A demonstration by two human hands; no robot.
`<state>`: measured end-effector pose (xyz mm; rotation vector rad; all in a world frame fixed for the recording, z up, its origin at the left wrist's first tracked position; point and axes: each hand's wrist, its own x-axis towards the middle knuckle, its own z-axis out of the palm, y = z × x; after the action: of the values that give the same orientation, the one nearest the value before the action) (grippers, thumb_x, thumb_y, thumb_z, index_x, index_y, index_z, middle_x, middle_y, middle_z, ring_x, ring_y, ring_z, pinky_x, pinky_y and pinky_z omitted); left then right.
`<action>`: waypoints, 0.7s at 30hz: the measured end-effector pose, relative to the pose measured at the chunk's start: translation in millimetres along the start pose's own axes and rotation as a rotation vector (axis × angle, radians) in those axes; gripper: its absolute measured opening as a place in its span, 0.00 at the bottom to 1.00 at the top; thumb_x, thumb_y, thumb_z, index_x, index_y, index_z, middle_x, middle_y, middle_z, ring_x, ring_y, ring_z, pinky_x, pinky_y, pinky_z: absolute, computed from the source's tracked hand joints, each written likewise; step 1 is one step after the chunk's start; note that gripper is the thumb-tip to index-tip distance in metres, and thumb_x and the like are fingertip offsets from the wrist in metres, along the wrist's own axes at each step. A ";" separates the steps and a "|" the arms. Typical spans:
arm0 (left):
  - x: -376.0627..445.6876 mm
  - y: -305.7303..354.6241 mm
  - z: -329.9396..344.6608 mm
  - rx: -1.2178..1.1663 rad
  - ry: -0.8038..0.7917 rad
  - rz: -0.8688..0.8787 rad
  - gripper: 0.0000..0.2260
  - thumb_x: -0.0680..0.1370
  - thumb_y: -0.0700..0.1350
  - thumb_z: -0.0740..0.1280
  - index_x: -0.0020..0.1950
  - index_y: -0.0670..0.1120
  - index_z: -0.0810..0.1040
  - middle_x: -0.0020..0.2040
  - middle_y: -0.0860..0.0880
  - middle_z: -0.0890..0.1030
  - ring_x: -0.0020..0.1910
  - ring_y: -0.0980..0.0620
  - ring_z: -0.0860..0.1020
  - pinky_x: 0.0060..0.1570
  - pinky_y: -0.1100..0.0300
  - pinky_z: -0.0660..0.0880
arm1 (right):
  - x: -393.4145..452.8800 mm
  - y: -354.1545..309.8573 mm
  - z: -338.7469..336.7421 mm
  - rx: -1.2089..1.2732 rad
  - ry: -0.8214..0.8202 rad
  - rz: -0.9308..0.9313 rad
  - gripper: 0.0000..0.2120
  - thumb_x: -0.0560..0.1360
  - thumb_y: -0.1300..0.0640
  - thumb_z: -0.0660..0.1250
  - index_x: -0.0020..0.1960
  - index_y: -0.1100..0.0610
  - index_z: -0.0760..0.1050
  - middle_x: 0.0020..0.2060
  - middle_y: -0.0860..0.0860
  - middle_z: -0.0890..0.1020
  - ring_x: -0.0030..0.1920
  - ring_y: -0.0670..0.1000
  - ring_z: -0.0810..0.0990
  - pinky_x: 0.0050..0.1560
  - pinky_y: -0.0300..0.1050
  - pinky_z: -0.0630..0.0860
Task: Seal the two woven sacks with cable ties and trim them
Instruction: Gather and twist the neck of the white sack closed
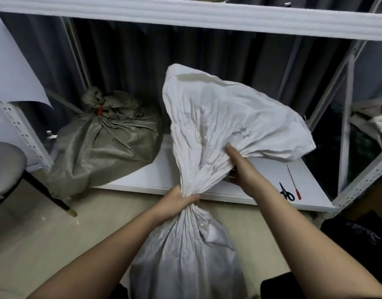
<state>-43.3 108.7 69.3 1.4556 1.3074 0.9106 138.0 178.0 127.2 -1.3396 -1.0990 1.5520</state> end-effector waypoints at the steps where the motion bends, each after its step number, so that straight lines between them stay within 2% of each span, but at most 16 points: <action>1: 2.5 -0.7 -2.9 -0.046 0.022 -0.015 0.04 0.76 0.37 0.67 0.46 0.46 0.77 0.38 0.53 0.80 0.39 0.58 0.77 0.46 0.64 0.72 | -0.9 0.5 -2.9 -0.112 -0.039 -0.022 0.25 0.74 0.37 0.63 0.64 0.52 0.72 0.56 0.51 0.82 0.53 0.51 0.81 0.53 0.49 0.78; 2: 5.7 -1.5 -5.0 -0.095 0.058 -0.036 0.06 0.76 0.37 0.68 0.45 0.48 0.76 0.37 0.54 0.79 0.38 0.59 0.77 0.44 0.64 0.72 | -0.6 4.7 -4.3 -0.183 -0.026 -0.080 0.23 0.76 0.40 0.62 0.63 0.54 0.70 0.56 0.53 0.80 0.52 0.52 0.81 0.53 0.49 0.77; 4: 16.1 -6.6 -7.6 -0.172 0.167 -0.103 0.07 0.74 0.37 0.69 0.40 0.48 0.77 0.34 0.52 0.78 0.35 0.55 0.75 0.40 0.61 0.71 | 1.0 21.8 -2.3 -0.330 0.096 -0.354 0.15 0.78 0.54 0.63 0.63 0.56 0.67 0.58 0.54 0.78 0.53 0.51 0.79 0.54 0.48 0.74; 5: 20.5 -7.1 -8.7 -0.207 0.201 -0.142 0.06 0.72 0.38 0.71 0.39 0.47 0.77 0.33 0.50 0.77 0.33 0.53 0.75 0.39 0.61 0.71 | 1.5 32.9 0.3 -0.462 0.130 -0.516 0.18 0.77 0.60 0.64 0.65 0.56 0.65 0.60 0.52 0.77 0.56 0.50 0.77 0.57 0.47 0.73; 7: 26.8 -9.7 -11.0 -0.302 0.182 -0.196 0.06 0.69 0.40 0.73 0.37 0.44 0.76 0.29 0.49 0.75 0.28 0.53 0.72 0.35 0.60 0.70 | 6.1 55.8 3.2 -0.787 0.113 -0.763 0.32 0.71 0.66 0.65 0.73 0.56 0.59 0.68 0.51 0.71 0.67 0.48 0.69 0.65 0.44 0.68; 9: 33.0 -12.3 -11.4 -0.472 0.089 -0.213 0.10 0.71 0.34 0.69 0.34 0.44 0.71 0.24 0.51 0.68 0.22 0.56 0.65 0.25 0.64 0.66 | 19.1 70.3 -0.9 -1.094 0.160 -0.957 0.42 0.66 0.65 0.69 0.76 0.58 0.54 0.73 0.53 0.64 0.73 0.50 0.61 0.69 0.45 0.62; 11: 35.7 -10.0 -9.9 -0.560 -0.031 -0.242 0.16 0.74 0.29 0.62 0.31 0.46 0.67 0.22 0.53 0.63 0.19 0.59 0.60 0.21 0.67 0.60 | 26.3 71.2 0.5 -1.266 0.198 -1.114 0.46 0.63 0.60 0.74 0.75 0.59 0.53 0.74 0.55 0.61 0.74 0.53 0.57 0.69 0.48 0.58; 15: 39.7 -6.5 -1.7 -0.561 -0.353 -0.373 0.21 0.77 0.33 0.57 0.26 0.48 0.73 0.21 0.52 0.61 0.18 0.59 0.59 0.19 0.68 0.57 | 36.2 66.4 8.4 -1.444 0.116 -1.307 0.46 0.65 0.46 0.67 0.76 0.55 0.49 0.73 0.54 0.56 0.75 0.56 0.53 0.71 0.54 0.53; 17: 42.6 -8.2 -0.7 -0.515 -0.464 -0.454 0.20 0.76 0.36 0.58 0.25 0.49 0.72 0.21 0.52 0.61 0.18 0.58 0.58 0.19 0.67 0.56 | 39.1 69.7 7.9 -1.485 0.095 -1.300 0.47 0.63 0.46 0.72 0.75 0.53 0.53 0.73 0.54 0.57 0.75 0.56 0.55 0.72 0.57 0.53; 18: 43.0 -7.9 0.5 -0.477 -0.514 -0.494 0.17 0.75 0.38 0.59 0.26 0.49 0.70 0.21 0.52 0.62 0.18 0.58 0.59 0.19 0.67 0.56 | 39.8 72.5 7.4 -1.468 0.093 -1.305 0.43 0.63 0.48 0.73 0.74 0.52 0.58 0.73 0.53 0.59 0.74 0.55 0.58 0.72 0.58 0.54; 19: 41.9 -7.3 2.7 -0.444 -0.549 -0.525 0.14 0.73 0.39 0.61 0.28 0.48 0.69 0.21 0.52 0.63 0.18 0.58 0.60 0.18 0.67 0.57 | 40.2 74.3 7.0 -1.439 0.102 -1.334 0.36 0.65 0.50 0.74 0.70 0.52 0.67 0.72 0.52 0.62 0.73 0.55 0.61 0.72 0.59 0.56; 21: 37.3 -6.1 7.3 -0.406 -0.574 -0.520 0.09 0.74 0.41 0.63 0.32 0.45 0.72 0.23 0.50 0.72 0.19 0.57 0.67 0.20 0.68 0.64 | 39.6 72.0 4.5 -1.429 0.120 -1.423 0.15 0.68 0.56 0.73 0.54 0.53 0.78 0.69 0.50 0.69 0.70 0.54 0.68 0.70 0.59 0.60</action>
<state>-32.4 144.2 59.1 0.8946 0.9252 0.3402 126.6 192.6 47.0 -0.7794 -2.3930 -0.5286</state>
